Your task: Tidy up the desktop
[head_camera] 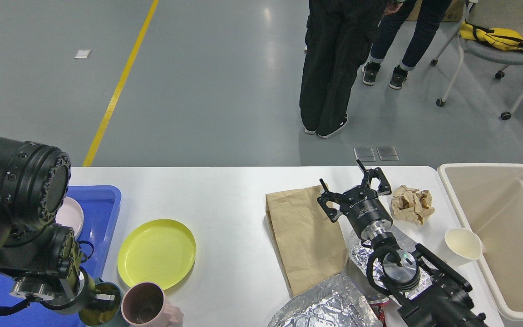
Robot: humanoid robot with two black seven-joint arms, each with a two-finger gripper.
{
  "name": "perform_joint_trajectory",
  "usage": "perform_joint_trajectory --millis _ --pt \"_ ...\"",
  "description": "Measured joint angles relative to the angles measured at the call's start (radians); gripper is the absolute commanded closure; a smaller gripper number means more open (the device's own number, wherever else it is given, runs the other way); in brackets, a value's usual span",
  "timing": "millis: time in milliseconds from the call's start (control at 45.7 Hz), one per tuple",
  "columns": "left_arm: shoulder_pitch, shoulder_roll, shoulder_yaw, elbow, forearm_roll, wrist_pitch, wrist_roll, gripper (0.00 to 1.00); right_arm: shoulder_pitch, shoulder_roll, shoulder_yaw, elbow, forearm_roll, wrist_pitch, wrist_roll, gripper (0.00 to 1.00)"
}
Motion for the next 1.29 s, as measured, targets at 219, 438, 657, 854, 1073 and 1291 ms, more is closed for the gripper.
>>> perform_joint_trajectory --millis 219,438,657,854,1073,1291 --pt "-0.001 0.000 0.003 -0.001 0.003 -0.007 0.034 0.98 0.000 0.000 0.000 0.000 0.000 0.000 0.000 0.00" --pt "-0.010 0.006 0.022 -0.005 0.006 -0.039 0.045 1.00 0.000 0.000 0.000 0.000 0.000 0.000 0.000 0.00" --pt "-0.018 0.009 0.049 -0.006 0.006 -0.051 0.035 1.00 0.000 0.000 0.000 0.000 0.000 0.000 0.000 0.00" --pt "-0.034 0.010 0.051 -0.005 0.006 -0.053 0.034 1.00 0.000 0.000 0.000 0.000 0.000 0.000 0.000 0.00" --pt "-0.116 0.053 0.053 -0.006 0.016 -0.118 0.030 1.00 0.000 0.000 0.000 0.000 0.000 0.000 0.000 0.00" --pt "-0.342 0.159 0.052 -0.004 0.043 -0.386 -0.018 1.00 0.000 0.000 0.000 0.000 0.000 0.000 0.000 0.00"
